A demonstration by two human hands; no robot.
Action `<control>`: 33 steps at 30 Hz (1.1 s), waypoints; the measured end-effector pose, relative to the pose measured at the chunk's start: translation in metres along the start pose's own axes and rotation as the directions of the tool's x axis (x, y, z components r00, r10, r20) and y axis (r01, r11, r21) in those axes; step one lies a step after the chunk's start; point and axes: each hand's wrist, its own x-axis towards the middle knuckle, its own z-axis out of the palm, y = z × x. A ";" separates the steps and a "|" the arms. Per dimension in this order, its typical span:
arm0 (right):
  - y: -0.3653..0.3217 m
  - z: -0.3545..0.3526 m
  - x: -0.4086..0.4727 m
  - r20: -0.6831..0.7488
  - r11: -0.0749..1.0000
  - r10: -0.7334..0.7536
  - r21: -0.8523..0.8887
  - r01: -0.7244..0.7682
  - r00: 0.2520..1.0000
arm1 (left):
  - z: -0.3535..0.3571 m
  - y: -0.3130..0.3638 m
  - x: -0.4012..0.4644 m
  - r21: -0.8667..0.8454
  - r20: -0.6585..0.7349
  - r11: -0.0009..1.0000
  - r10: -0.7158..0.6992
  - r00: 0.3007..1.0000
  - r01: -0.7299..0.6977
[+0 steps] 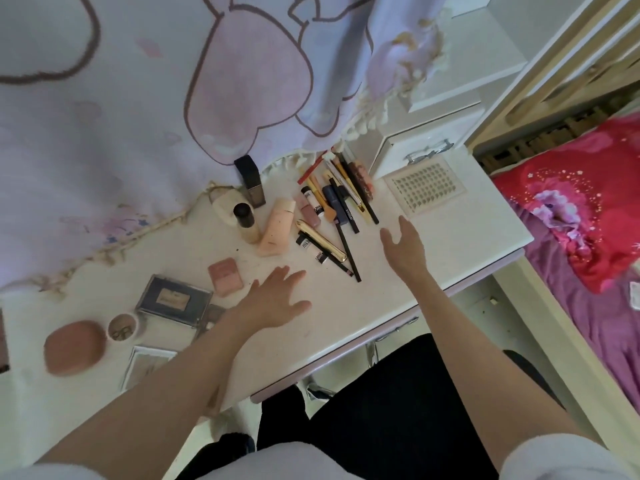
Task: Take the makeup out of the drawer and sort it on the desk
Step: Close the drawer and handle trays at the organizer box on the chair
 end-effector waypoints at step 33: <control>-0.261 0.326 -0.696 0.612 -0.530 -0.472 0.378 0.759 -0.634 | 0.355 -0.177 -0.660 -0.920 -0.262 0.032 -0.792 -0.552 0.391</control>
